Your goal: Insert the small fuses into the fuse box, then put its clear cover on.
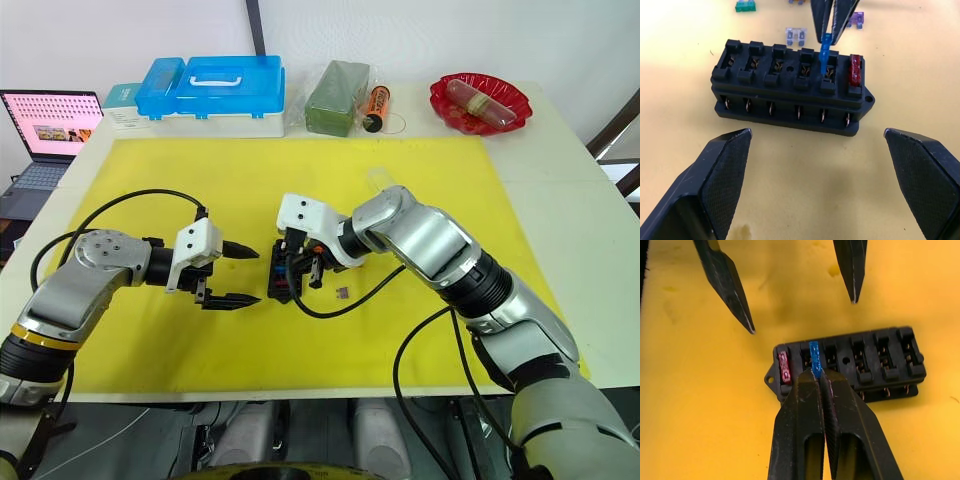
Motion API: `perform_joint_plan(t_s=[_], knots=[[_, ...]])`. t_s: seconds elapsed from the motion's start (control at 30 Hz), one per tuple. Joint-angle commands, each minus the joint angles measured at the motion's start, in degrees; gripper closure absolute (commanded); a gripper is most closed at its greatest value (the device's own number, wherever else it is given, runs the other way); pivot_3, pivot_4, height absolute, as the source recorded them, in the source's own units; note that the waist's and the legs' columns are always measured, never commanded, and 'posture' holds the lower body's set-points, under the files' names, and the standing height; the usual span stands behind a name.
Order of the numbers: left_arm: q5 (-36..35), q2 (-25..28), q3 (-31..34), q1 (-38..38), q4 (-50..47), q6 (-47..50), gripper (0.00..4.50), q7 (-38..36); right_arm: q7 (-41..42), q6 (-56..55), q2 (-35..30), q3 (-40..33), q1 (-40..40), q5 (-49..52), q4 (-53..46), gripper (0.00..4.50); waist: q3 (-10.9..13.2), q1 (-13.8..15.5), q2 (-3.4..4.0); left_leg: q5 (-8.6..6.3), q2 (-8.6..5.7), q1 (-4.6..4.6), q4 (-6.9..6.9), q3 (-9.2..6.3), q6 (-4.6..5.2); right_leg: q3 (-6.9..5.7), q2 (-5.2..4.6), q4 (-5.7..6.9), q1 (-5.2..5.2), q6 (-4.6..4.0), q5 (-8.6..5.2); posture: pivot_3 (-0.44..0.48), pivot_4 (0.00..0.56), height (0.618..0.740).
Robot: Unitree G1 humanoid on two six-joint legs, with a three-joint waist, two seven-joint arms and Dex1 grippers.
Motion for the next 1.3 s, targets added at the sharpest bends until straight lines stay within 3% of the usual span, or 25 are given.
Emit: perform_joint_plan(t_s=[0.03, 1.3], knots=[[-0.04, -0.04, 1.09, -0.28, -1.13, -0.96, 0.04, 0.09, 0.24, -1.34, 0.04, -0.86, -0.21, -0.69, -0.48, 4.50, 0.00, 0.00, 0.00, 0.00, 0.00, 0.00, 0.00, 0.00, 0.00, 0.00, 0.00, 0.00, 0.00, 0.00, 0.00, 0.000, 0.150, 0.740], [0.28, -0.52, 1.04, -0.61, -0.91, -1.27, 0.04, 0.80, 1.64, -3.37, 0.09, 0.25, 0.90, -2.41, -0.97, 4.50, 0.00, 0.00, 0.00, 0.00, 0.00, 0.00, 0.01, 0.00, 0.00, 0.00, 0.00, 0.02, 0.00, 0.00, 0.00, 0.000, 0.150, 0.740]])
